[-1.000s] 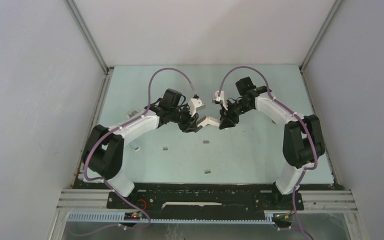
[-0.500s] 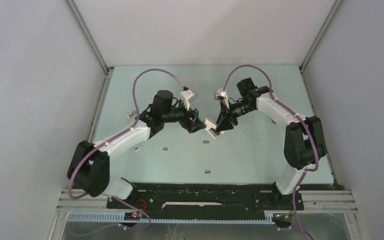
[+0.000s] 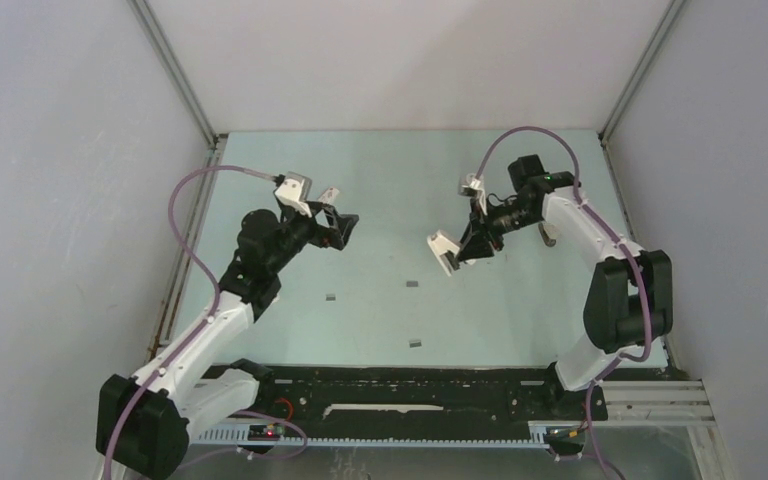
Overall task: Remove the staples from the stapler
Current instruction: Place the stapler at the center of the board, then adjust the staple box at the center of the board.
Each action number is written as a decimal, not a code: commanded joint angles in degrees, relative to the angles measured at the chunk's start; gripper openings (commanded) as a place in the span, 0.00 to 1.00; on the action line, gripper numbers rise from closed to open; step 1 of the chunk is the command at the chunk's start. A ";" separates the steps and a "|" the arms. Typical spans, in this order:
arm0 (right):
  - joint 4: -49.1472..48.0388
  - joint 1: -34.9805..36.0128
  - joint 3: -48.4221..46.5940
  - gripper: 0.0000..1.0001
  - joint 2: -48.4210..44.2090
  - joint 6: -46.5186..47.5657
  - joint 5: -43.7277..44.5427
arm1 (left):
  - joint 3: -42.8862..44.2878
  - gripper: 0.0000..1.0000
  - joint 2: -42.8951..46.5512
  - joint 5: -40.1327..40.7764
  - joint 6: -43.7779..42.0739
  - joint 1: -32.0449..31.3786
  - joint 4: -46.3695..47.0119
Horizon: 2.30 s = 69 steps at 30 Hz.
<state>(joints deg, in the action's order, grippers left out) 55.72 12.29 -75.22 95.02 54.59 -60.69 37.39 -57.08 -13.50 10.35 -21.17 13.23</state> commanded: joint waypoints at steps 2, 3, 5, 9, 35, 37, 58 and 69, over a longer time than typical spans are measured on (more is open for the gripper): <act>1.66 -5.37 2.16 0.00 -4.98 -0.59 6.82 | -3.20 1.00 4.27 10.96 4.26 1.48 1.61; 0.71 -7.12 3.26 0.00 -5.42 -1.85 8.60 | -3.65 1.00 4.72 11.55 4.52 1.69 1.53; -2.79 -9.78 5.09 0.00 -6.43 -6.71 13.55 | -4.46 1.00 5.55 12.98 4.91 1.97 1.55; -7.93 -15.17 6.51 0.00 -6.28 -16.12 27.70 | -5.58 1.00 6.27 14.08 5.11 2.50 1.88; -7.59 -17.44 -5.90 0.50 11.30 -25.09 50.31 | -9.65 1.00 15.07 18.51 6.43 4.27 -0.57; -7.24 -17.65 -5.92 0.59 9.30 -24.68 48.95 | -10.07 1.00 16.74 18.71 7.05 4.36 -0.58; -1.89 -20.23 -3.88 0.75 -9.05 -19.11 0.21 | -2.60 1.00 14.02 19.22 10.58 6.28 -6.38; 0.67 -15.87 -3.87 0.73 -7.95 -16.31 -8.05 | -0.41 1.00 10.52 19.33 11.27 10.20 -9.14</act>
<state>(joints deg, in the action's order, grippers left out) 54.92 -5.13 -79.07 87.44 36.16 -64.03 33.36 -45.04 5.67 20.18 -12.97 4.91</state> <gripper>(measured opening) 0.734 0.996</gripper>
